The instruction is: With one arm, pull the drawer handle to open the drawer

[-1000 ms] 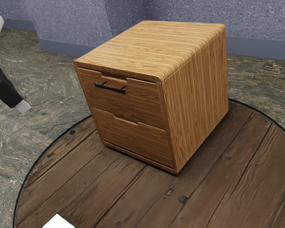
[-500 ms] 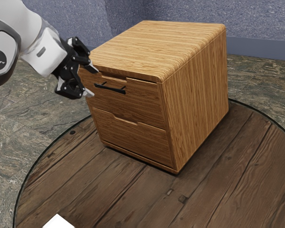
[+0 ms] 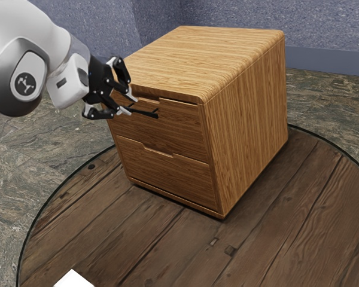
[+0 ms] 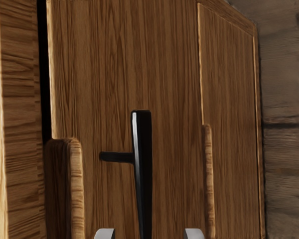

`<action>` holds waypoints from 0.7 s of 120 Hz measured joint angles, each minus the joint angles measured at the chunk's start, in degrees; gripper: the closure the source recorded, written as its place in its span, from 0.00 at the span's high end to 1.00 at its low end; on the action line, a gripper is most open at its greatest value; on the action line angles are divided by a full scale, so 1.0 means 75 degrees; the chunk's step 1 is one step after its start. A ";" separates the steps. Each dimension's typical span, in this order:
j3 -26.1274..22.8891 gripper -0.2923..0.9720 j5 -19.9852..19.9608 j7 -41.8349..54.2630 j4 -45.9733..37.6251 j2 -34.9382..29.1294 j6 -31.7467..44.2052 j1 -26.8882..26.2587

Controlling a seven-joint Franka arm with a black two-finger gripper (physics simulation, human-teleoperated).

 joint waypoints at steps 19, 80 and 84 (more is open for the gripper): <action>-0.0034 0.29 -0.0100 0.0490 -0.0002 0.0109 0.0017 0.0000; -0.0013 0.23 -0.0386 0.1331 0.0049 0.0520 0.0233 -0.0025; -0.0004 0.22 -0.0388 0.1345 0.0042 0.0508 0.0236 -0.0027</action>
